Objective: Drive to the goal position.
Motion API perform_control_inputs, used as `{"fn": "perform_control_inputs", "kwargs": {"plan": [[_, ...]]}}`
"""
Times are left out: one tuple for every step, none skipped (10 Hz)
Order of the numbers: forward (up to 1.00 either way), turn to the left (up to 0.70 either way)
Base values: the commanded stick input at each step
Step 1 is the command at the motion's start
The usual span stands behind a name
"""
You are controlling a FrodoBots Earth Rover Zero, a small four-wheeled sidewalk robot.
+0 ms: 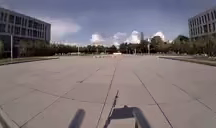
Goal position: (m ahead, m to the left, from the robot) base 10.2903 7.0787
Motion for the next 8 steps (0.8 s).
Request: {"fn": "perform_control_inputs", "kwargs": {"plan": [[0.0, 0.0], [0.0, 0.0], [0.0, 0.0], [0.0, 0.0], [0.13, 0.0], [1.0, -0.02], [1.0, -0.02], [1.0, -0.02]]}}
